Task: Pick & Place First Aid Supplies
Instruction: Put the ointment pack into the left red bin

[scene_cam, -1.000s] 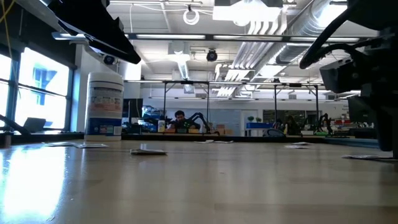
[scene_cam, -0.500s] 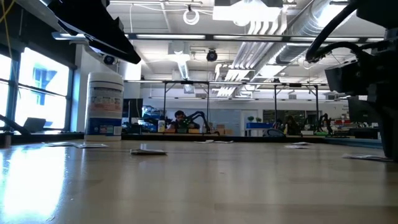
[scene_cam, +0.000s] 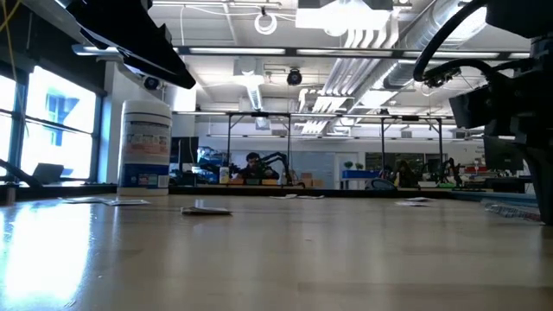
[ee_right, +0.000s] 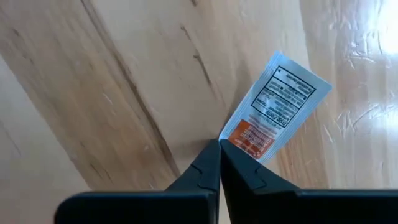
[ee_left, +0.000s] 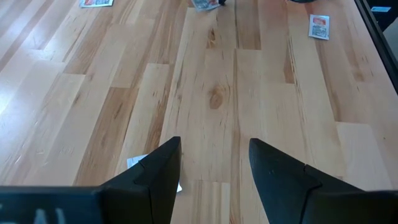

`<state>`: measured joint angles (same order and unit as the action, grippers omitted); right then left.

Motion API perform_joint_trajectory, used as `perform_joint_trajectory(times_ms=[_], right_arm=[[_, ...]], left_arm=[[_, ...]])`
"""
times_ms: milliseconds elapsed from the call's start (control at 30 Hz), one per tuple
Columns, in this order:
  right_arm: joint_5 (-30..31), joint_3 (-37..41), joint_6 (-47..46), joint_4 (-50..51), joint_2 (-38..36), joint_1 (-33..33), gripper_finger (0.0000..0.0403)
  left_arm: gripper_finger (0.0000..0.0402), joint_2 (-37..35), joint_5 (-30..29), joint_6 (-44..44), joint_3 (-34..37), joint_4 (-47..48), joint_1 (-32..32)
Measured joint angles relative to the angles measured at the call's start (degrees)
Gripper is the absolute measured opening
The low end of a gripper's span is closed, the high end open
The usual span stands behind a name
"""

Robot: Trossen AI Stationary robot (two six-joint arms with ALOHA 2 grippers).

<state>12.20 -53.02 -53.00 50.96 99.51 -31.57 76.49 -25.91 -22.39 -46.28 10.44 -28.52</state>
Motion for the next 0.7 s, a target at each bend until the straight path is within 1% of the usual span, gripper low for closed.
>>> perform_joint_trajectory(times_ms=[67,133,333,533,700], right_arm=[[1.66,0.38,-0.79,0.43,-1.65,0.16,0.0001],[1.97,0.28,-0.97,-0.5,-3.62,0.38,0.0002],[-0.66,0.07,1.59,-4.69,-6.76,0.16,0.0001],[-0.76,0.04,3.53,-5.77,-7.12,0.07,0.0001],[-1.09,0.0,6.11,-8.97,-7.15,0.11,0.0001]], left_arm=[[0.0186,0.0,0.0,0.0,0.0,0.0,0.0],[0.0186,0.0,0.0,0.0,0.0,0.0,0.01],[0.0186,0.0,0.0,0.0,0.0,0.0,0.0],[0.0186,0.0,-0.02,0.0,0.0,0.0,0.0],[0.0186,0.0,-0.09,0.0,0.0,-0.01,0.01]])
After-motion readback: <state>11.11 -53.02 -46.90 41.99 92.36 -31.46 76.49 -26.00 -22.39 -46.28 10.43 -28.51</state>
